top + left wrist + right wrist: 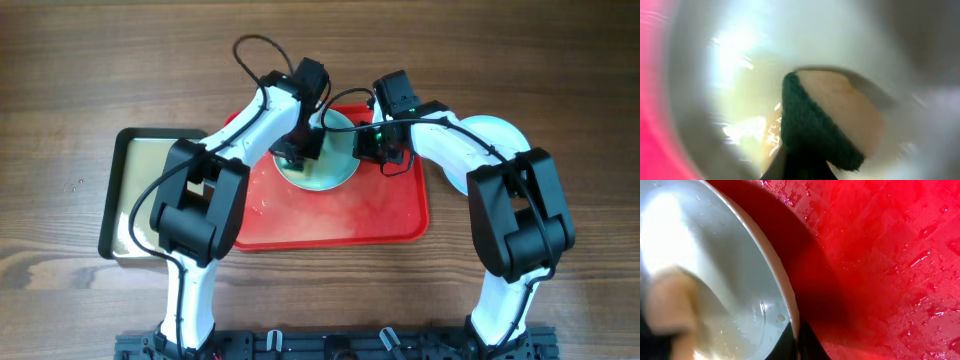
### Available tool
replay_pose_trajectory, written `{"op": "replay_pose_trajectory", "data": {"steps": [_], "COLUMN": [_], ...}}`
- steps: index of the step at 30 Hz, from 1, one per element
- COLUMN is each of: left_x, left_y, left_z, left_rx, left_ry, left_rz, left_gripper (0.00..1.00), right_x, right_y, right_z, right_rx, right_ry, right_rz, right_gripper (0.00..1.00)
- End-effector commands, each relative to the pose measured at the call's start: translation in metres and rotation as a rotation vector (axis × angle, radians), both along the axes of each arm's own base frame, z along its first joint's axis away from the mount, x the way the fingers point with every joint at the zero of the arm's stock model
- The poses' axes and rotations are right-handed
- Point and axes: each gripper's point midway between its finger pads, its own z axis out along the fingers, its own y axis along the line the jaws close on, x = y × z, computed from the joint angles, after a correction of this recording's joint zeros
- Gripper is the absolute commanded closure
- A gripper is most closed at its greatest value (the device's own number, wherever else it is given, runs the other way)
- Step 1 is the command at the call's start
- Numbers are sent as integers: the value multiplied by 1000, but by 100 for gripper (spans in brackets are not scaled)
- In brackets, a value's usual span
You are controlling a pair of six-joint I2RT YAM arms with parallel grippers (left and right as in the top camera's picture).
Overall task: Clean dirty plates on tray and stack at the side
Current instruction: 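Scrub the last light-blue plate with the sponge in left gripper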
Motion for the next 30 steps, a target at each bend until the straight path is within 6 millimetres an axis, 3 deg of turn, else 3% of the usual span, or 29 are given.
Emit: {"op": "replay_pose_trajectory", "data": {"steps": [1,4,7,9,10,12,13,15,17,21,24,27,30], "left_x": [37,53,52,41,26,2,-4,-6,8,62,77,54,0], "left_y": [49,28,-10,-45,-76,-107,-112,-109,-93,-37,15,43,23], "left_z": [-10,-7,-10,-12,-10,-2,0,0,-4,-7,-9,-14,-19], "left_rx": [249,182,29,-119,-252,-420,-452,-447,-399,-239,-92,30,-13], "left_ry": [-185,-276,-259,-192,-118,-24,-3,3,-28,-189,-257,-187,66], "left_rz": [158,227,235,177,41,-131,-170,-188,-134,203,446,505,368], "left_gripper": [96,96,96,96,96,96,96,96,96,96,96,96,96], "right_x": [-12,-12,-12,-11,-11,-11,-11,-11,-11,-11,-11,-11,-10], "right_y": [-10,-10,-10,-10,-9,-9,-9,-9,-9,-9,-9,-9,-9], "right_z": [-20,-20,-20,-20,-20,-20,-20,-20,-20,-20,-20,-20,-20], "right_rx": [-53,-54,-55,-55,-52,-51,-51,-51,-52,-52,-52,-52,-50], "right_ry": [45,44,38,35,36,36,35,36,36,35,35,34,29], "right_rz": [-4,-1,10,13,14,14,14,14,15,16,16,16,16], "right_gripper": [96,96,96,96,96,96,96,96,96,96,96,96,96]}}
